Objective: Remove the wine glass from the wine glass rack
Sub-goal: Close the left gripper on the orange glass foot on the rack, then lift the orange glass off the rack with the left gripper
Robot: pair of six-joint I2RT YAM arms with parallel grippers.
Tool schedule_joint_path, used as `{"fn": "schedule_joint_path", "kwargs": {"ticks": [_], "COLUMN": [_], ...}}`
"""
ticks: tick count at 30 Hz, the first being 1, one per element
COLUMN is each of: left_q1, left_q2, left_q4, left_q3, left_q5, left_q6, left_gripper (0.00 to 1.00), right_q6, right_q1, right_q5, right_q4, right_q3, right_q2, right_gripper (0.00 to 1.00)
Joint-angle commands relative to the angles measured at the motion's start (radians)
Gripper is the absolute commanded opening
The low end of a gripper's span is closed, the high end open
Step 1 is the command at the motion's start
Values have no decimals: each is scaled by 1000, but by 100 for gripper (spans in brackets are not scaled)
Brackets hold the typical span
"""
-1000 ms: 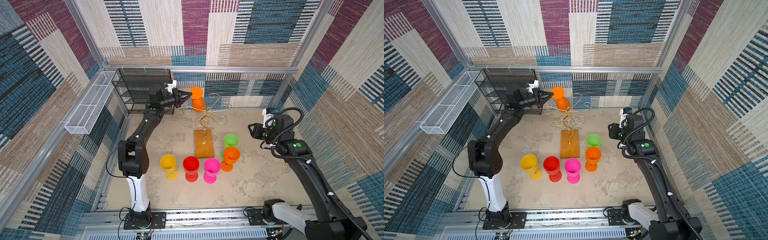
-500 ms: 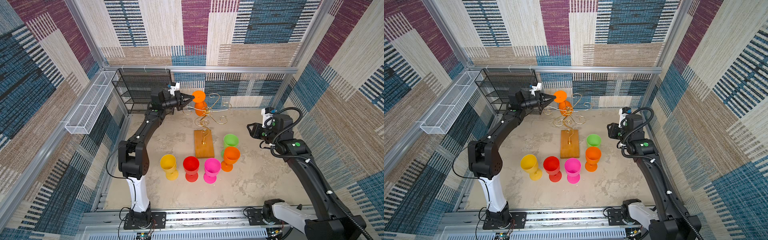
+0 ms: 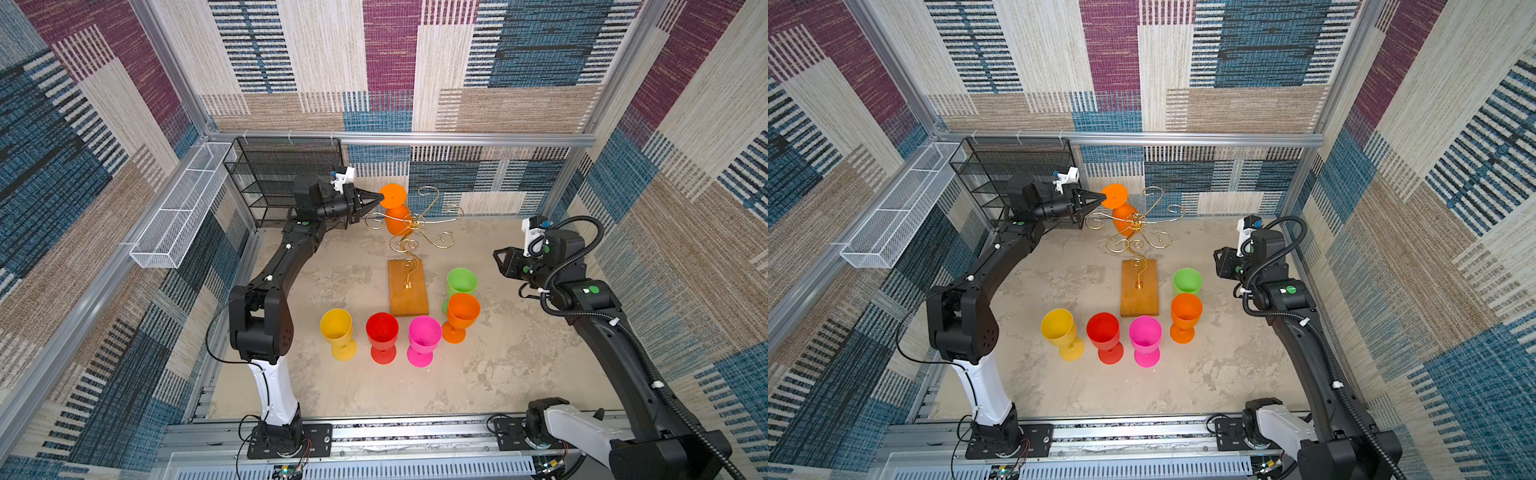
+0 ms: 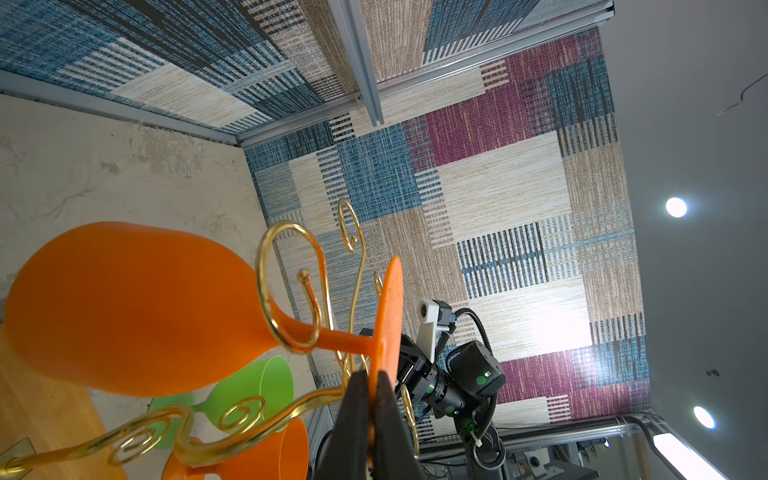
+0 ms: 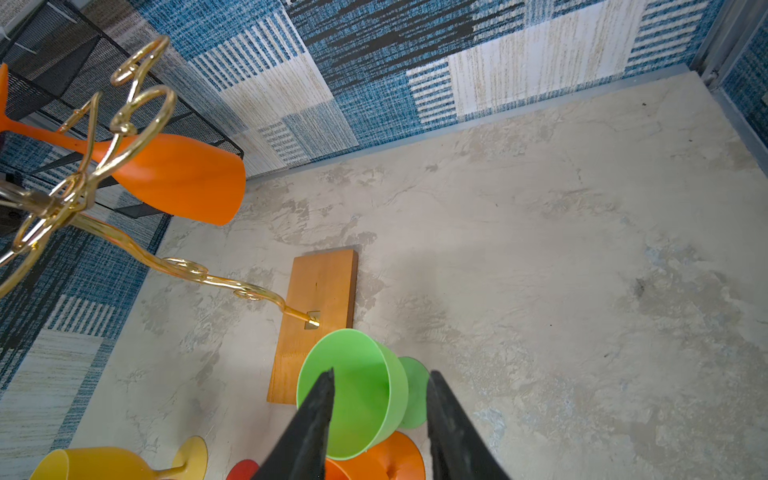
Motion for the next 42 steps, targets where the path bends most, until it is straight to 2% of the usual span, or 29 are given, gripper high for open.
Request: {"fn": "schedule_joint_path", "kwargs": {"ticks": [1, 15, 23, 26, 30, 32, 34, 39, 42], "left_q1": [17, 102, 154, 160, 160, 160, 159, 130, 86], "left_q2": [-27, -122, -228, -281, -371, -412, -446, -502, -526], "left_q4": [42, 78, 75, -55, -329, -367, -314, -55, 17], "left_q3": [-16, -116, -139, -105, -35, -22, -32, -79, -77], "left_q5": [20, 47, 22, -14, -108, -135, -130, -89, -74], "left_q6": [33, 9, 12, 113, 332, 360, 314, 96, 44], "left_gripper": [0, 0, 0, 0, 0, 0, 0, 0, 0], "right_q6": [-3, -1, 9, 17, 31, 45, 66, 143, 196], "right_q1": [-1, -5, -5, -5, -5, -5, -5, -5, -5], "right_q5": [3, 0, 7, 17, 15, -21, -77, -219, -292], "right_q4": [29, 34, 57, 82, 146, 205, 283, 488, 614], "right_q3": [-7, -12, -10, -14, -30, -47, -64, -103, -124], "right_q2": [-3, -9, -23, -43, -90, -116, -138, -144, -134], "right_gripper": [39, 39, 39, 39, 39, 40, 40, 39, 39]}}
